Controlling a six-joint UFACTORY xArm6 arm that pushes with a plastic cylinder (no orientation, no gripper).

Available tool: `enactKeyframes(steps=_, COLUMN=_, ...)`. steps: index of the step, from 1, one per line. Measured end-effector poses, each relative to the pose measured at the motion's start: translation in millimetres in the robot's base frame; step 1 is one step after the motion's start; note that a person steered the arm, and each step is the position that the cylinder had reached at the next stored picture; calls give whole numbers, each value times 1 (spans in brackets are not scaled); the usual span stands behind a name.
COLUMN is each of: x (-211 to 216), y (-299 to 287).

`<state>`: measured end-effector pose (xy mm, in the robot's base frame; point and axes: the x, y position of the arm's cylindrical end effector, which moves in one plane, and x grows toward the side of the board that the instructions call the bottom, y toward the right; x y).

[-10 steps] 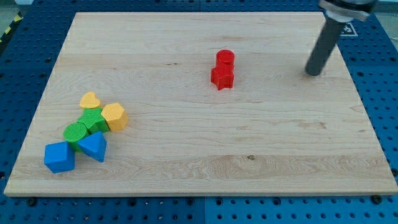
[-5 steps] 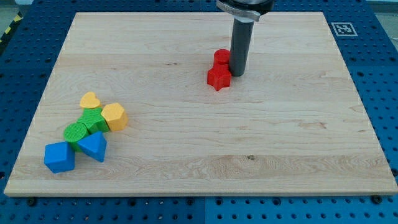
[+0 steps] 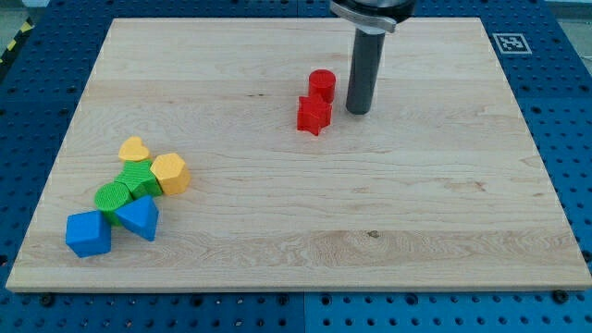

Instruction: Push the red circle towards the group of blocks

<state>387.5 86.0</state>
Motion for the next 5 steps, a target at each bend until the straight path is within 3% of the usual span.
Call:
enactKeyframes(steps=1, x=7, y=4)
enactKeyframes(steps=3, x=69, y=29)
enactKeyframes(steps=5, x=82, y=143)
